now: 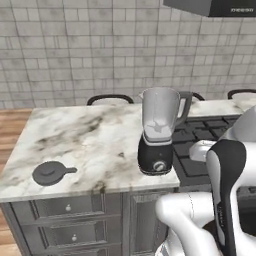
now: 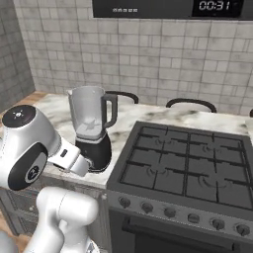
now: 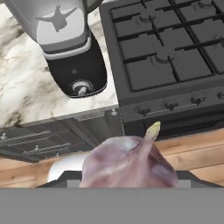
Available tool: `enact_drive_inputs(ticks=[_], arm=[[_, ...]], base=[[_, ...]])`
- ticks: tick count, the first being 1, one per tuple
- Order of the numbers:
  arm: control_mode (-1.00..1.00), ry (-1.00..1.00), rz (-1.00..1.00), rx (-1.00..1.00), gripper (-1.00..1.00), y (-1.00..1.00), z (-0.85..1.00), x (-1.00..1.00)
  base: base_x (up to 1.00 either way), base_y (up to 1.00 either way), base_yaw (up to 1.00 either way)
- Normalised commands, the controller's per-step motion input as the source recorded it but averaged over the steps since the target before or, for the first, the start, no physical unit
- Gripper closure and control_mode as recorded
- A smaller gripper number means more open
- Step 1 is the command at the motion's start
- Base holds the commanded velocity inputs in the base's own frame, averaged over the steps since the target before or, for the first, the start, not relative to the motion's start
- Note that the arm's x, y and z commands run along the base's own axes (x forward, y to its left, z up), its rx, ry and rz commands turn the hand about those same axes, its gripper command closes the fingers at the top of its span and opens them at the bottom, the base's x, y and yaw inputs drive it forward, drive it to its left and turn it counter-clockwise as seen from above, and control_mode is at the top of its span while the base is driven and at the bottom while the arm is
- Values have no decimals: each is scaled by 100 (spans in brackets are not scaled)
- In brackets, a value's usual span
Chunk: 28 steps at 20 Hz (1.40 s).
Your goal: Grab the lemon wedge and garlic from the fridge, place them in the blender, close the lid, and turn on the blender to create a marinade.
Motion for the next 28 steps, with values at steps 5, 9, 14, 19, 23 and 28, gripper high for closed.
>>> enact_drive_inputs(ticks=[5,9,14,19,23,28], arm=[[100,0,0,0,100,0,0,0],[100,0,0,0,100,0,0,0],[-100,-8,0,0,100,0,30,-5],[-100,-39,1,-3,100,0,100,-1],[-100,-22,0,-3,100,1,97,46],[-100,-5,0,-4,100,0,84,58]], base=[[61,61,-11],[14,22,-7],[-3,0,-1],[0,0,0],[0,0,0],[0,0,0]])
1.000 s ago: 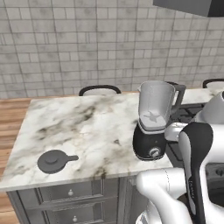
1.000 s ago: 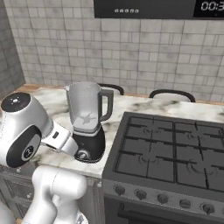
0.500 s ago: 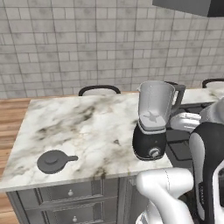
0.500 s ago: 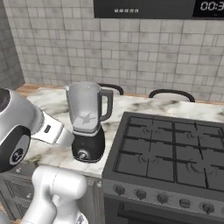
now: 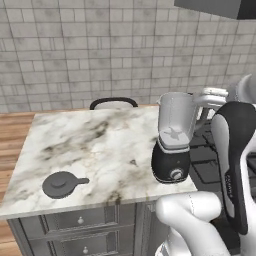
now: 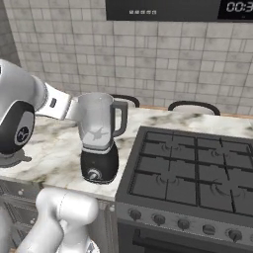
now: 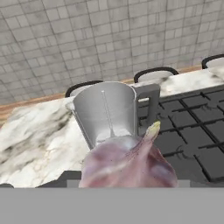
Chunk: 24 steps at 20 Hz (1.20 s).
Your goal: Grab the lemon wedge and garlic from the fridge, place them in the blender, close the lid, and turn on the blender to create a marinade.
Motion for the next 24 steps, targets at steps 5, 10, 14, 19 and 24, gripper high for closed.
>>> enact_drive_inputs(ticks=[5,10,14,19,24], arm=[[-100,7,0,-2,100,13,11,69],[-100,6,0,0,100,5,-43,92],[-100,21,1,0,100,0,-69,93],[-100,25,4,-2,100,0,-79,73],[-100,21,6,-1,100,0,-46,49]], base=[[0,0,0],[0,0,0],[0,0,0],[0,0,0],[0,0,0]])
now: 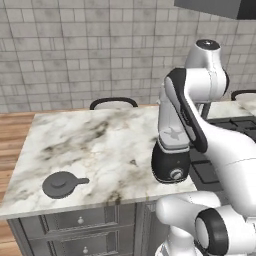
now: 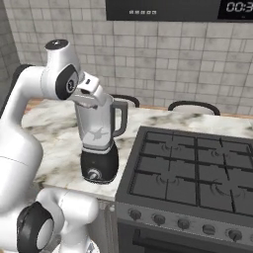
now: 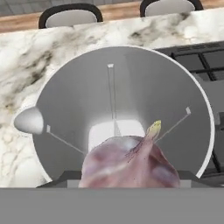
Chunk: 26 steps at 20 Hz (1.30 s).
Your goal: Grab the lemon wedge and garlic from the fridge, place them in the blender, close the lid, and turn on the blender to create a marinade.
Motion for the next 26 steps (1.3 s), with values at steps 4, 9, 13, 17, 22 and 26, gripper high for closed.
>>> enact_drive_inputs(ticks=[4,9,13,17,22,26], arm=[[-100,16,9,-1,100,0,-29,40],[-100,6,10,0,100,0,-36,49],[-100,0,12,0,100,0,-81,22],[-100,0,11,0,100,-1,-86,0],[-100,0,8,0,-100,0,-46,0],[-100,0,6,0,-100,0,-11,0]], base=[[0,0,0],[0,0,0],[0,0,0],[0,0,0],[0,0,0],[0,0,0]])
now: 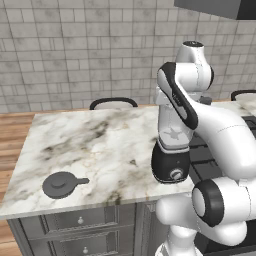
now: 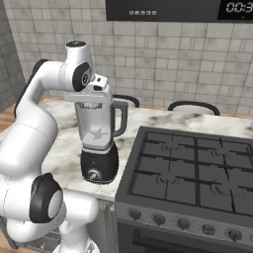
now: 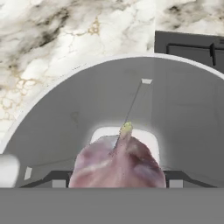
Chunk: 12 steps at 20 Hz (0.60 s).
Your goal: Grab the lemon wedge and garlic from the fridge, place them in the blender, close the lid, and turn on the blender to create a marinade.
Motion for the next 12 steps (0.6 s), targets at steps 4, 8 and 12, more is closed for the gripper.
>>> enact_drive_inputs(ticks=[4,8,12], arm=[[-100,-2,4,0,-100,0,0,0],[-100,-11,0,0,-100,0,13,-6],[-100,-31,0,0,-100,0,44,-61]], base=[[0,0,0],[0,0,0],[0,0,0]])
